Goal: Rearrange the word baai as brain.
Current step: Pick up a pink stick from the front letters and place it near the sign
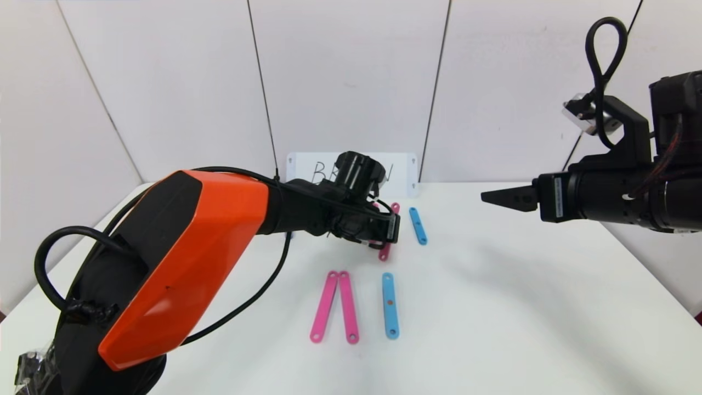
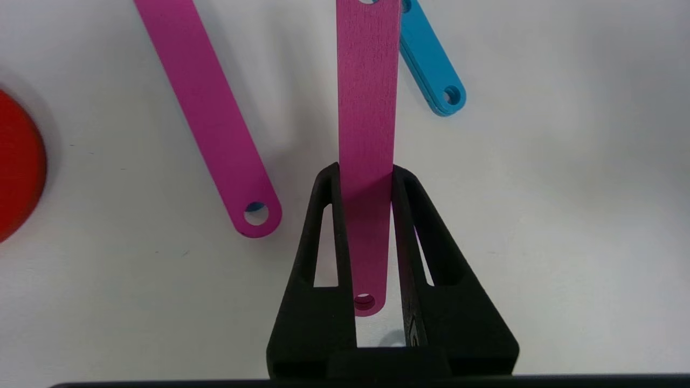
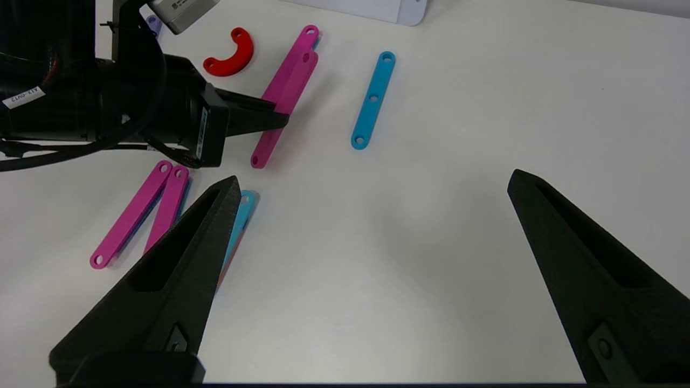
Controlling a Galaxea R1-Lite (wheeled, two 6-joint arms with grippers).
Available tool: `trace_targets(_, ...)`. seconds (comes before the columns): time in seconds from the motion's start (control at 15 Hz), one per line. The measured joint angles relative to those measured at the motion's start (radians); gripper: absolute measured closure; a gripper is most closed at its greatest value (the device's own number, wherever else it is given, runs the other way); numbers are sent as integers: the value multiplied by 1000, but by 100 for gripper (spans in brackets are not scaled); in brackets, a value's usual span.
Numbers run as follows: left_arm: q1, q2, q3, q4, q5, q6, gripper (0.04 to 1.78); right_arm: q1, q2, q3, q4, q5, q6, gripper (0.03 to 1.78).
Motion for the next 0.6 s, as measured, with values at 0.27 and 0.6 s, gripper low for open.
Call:
trace_targets(0.27,-5,21,-22,1,20,-7,154,3,-6,12,-2,-13,0,8)
trace_targets(0.6,-8,42,-37,0,21,-11,115,3,-15,14,-2,-12,0,8)
